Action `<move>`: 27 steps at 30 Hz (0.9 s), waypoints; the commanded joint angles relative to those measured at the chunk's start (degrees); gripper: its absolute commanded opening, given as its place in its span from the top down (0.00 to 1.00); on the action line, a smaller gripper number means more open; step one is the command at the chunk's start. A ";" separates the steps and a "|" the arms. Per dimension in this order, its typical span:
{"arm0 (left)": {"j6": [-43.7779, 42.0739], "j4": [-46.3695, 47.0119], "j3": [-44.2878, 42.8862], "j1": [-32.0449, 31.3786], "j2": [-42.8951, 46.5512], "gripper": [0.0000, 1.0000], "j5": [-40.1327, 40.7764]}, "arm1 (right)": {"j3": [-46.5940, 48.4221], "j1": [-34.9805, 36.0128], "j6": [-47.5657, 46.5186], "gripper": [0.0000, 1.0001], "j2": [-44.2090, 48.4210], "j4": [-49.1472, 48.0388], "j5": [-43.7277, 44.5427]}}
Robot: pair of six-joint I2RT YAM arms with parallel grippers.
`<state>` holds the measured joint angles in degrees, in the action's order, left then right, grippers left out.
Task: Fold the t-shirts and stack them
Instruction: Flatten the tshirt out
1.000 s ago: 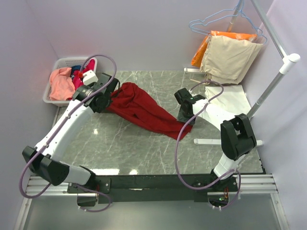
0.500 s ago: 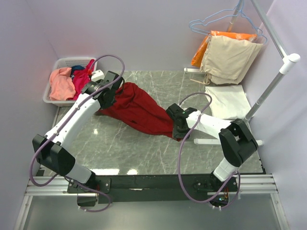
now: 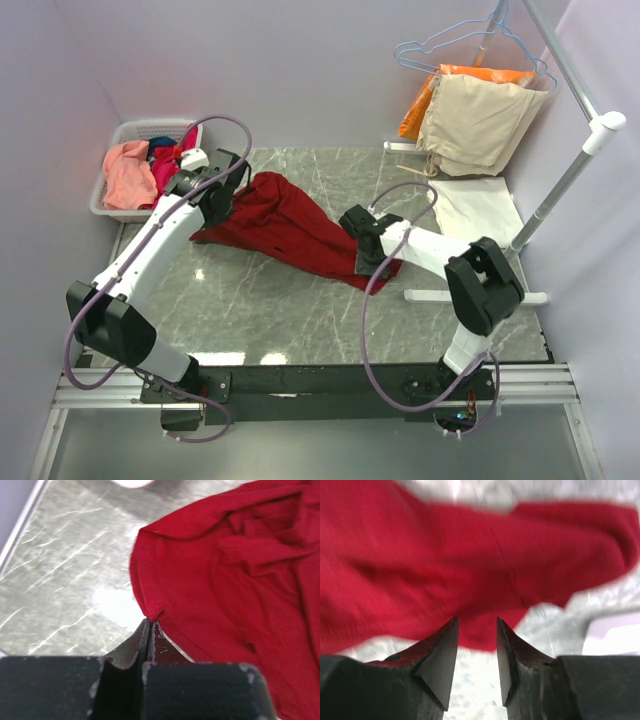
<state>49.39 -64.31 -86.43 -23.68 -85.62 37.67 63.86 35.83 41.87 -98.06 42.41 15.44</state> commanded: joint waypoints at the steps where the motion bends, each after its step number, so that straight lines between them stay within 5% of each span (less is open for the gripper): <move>1: 1.41 -2.74 1.26 1.80 5.28 0.99 3.55 | 5.31 -2.52 -0.20 0.58 -5.55 -1.45 2.23; 11: 1.24 -6.00 3.90 5.75 10.56 0.99 4.34 | 14.09 -8.58 -1.17 0.66 -12.86 -1.98 0.11; 16: 0.98 -7.05 5.22 7.15 12.23 0.99 4.78 | 19.88 -12.62 -1.61 0.78 -14.96 -1.64 0.47; 21: 0.28 -6.97 6.28 8.12 13.29 0.99 4.17 | 26.22 -15.09 -2.66 1.00 -19.26 -0.23 0.99; 27: -0.17 -6.96 7.42 8.65 13.73 0.99 3.38 | 32.82 -15.36 -4.60 1.00 -24.10 1.17 1.61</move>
<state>50.22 -70.41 -79.29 -15.55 -73.69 39.35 92.14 20.14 39.07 -119.50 41.74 15.53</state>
